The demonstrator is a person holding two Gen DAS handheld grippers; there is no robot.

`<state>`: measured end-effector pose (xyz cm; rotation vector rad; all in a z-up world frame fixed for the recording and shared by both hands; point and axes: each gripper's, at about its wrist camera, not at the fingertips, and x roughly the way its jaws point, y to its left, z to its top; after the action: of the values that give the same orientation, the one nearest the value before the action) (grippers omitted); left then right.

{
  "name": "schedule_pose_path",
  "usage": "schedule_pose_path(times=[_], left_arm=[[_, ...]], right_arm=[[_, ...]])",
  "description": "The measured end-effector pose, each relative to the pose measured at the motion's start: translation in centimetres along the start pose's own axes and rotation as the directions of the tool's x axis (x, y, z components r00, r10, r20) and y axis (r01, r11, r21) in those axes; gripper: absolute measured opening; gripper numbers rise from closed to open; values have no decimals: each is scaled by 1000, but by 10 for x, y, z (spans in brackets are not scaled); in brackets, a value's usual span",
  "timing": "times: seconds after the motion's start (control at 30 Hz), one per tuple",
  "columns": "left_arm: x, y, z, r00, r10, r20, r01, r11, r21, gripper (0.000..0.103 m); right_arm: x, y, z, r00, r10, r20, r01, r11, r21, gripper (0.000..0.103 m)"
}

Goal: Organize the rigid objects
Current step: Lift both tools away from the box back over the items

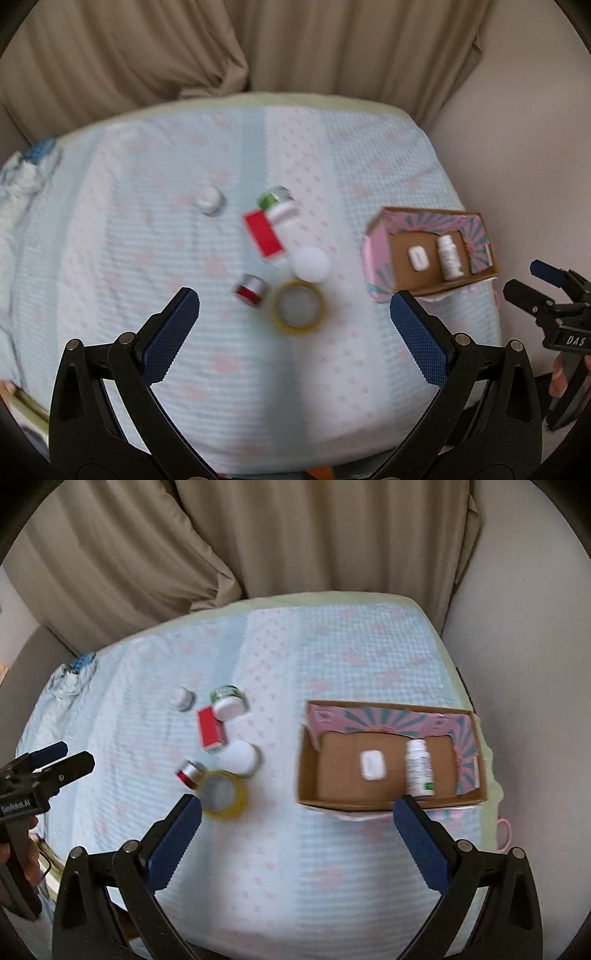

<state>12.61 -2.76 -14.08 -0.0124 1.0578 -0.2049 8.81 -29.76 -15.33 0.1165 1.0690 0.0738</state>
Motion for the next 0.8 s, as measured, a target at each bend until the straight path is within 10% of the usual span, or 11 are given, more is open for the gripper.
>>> schedule_pose_path(times=[0.4, 0.8], left_arm=[[2, 131, 20, 1000, 1, 22, -2, 1000, 24, 103], [76, 184, 44, 999, -17, 38, 11, 989, 147, 103]], right_arm=[[18, 109, 9, 998, -52, 30, 48, 991, 126, 103], [82, 153, 0, 990, -138, -6, 136, 971, 195, 103]])
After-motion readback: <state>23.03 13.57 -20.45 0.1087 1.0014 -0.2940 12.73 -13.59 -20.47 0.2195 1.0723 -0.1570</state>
